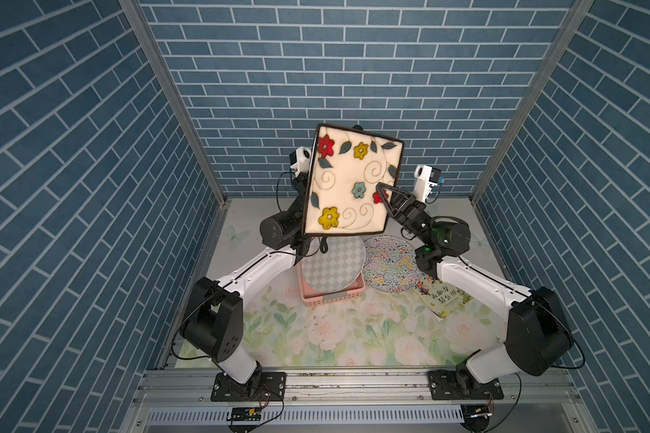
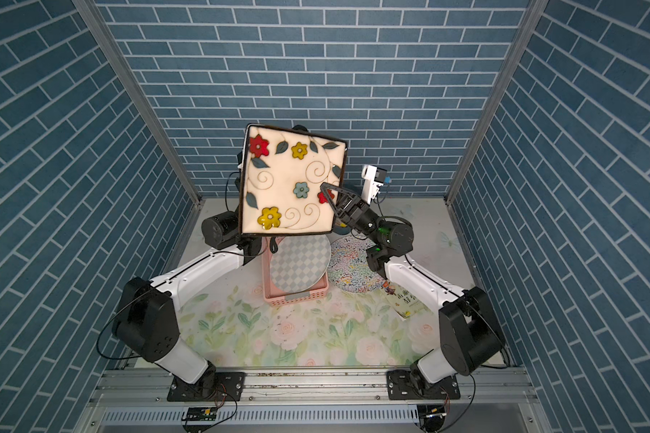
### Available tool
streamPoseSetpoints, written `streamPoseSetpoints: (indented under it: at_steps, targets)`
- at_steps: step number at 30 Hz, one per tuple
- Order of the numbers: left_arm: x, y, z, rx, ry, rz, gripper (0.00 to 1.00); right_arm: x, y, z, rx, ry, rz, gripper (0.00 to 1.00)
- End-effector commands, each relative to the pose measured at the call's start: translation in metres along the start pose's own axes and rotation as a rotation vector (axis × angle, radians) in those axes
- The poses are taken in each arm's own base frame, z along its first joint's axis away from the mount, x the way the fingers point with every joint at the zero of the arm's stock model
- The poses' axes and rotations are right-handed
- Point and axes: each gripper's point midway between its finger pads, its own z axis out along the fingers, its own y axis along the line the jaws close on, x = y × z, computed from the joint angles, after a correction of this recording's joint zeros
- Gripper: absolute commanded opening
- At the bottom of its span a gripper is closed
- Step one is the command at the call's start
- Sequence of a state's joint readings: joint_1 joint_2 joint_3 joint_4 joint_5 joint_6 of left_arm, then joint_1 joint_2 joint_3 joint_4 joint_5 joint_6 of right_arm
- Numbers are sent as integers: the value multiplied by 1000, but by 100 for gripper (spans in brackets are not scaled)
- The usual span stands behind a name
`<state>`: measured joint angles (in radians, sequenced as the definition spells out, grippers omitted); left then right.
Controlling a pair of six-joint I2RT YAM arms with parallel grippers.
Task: Wipe the wet plate dry
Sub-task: Wipe the plate with towel.
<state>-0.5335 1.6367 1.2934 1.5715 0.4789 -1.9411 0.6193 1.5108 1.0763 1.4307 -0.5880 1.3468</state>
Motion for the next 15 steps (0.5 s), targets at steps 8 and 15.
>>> streamPoseSetpoints:
  at_steps: [8,15]
  targets:
    - [67,-9,-14,50,99,-35,0,-88,-4,-4,21,-207,-181,0]
    - [-1,15,-72,-472,26,408,0,-113,-28,-101,302,-298,-227,0]
